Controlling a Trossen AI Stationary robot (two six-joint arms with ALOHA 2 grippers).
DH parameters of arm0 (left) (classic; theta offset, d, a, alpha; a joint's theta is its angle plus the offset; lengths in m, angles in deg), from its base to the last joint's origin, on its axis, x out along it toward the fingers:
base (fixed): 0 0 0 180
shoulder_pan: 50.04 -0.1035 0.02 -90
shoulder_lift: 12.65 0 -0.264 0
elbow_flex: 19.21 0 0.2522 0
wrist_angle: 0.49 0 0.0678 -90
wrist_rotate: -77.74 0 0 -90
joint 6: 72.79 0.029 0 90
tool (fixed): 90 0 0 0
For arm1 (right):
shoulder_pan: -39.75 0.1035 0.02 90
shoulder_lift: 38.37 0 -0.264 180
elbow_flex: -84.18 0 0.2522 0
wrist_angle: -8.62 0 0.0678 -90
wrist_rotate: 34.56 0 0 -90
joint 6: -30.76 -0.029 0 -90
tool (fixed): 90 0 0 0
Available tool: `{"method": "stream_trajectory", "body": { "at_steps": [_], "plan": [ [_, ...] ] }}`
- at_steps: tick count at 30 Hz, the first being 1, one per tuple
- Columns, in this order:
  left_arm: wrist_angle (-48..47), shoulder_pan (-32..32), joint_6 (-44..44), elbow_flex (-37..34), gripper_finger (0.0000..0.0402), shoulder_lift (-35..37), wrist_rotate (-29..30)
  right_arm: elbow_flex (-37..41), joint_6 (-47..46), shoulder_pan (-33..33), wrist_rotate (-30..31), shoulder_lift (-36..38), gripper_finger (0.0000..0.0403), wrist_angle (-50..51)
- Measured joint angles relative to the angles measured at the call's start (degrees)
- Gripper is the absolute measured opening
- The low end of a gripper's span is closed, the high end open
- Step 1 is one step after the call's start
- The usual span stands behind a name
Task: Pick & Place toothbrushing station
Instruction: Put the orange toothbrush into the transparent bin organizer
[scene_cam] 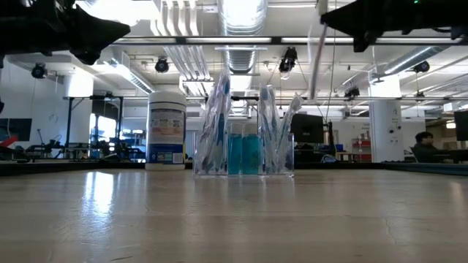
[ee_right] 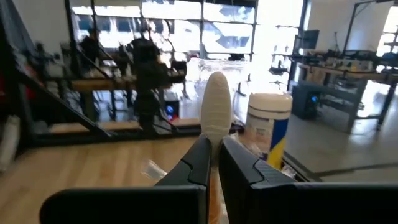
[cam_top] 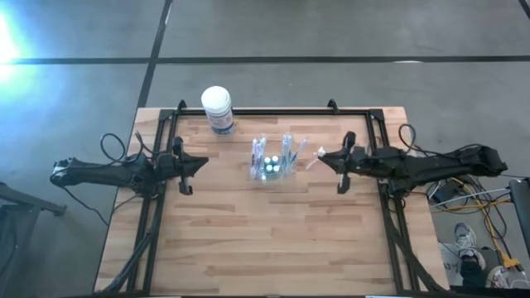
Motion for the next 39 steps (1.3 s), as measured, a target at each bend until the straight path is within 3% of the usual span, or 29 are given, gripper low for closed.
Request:
{"method": "stream_trajectory", "body": {
  "at_steps": [13, 21, 39],
  "plan": [
    [-0.1, 0.0, -0.5, 0.0, 0.0009, -0.1, 0.0, -2.4, -1.0, -7.3, -0.2, -23.5, 0.0013, -18.5],
    [-0.1, 0.0, -2.0, 0.0, 0.0013, -0.1, 0.0, -2.2, -6.8, -9.9, 0.1, -32.3, 0.0013, -22.3],
    [-0.5, 0.0, -3.3, 0.0, 0.0012, -0.3, -0.1, 0.7, -6.9, -9.9, 0.1, -46.9, 0.0013, -37.6]
  ]
}}
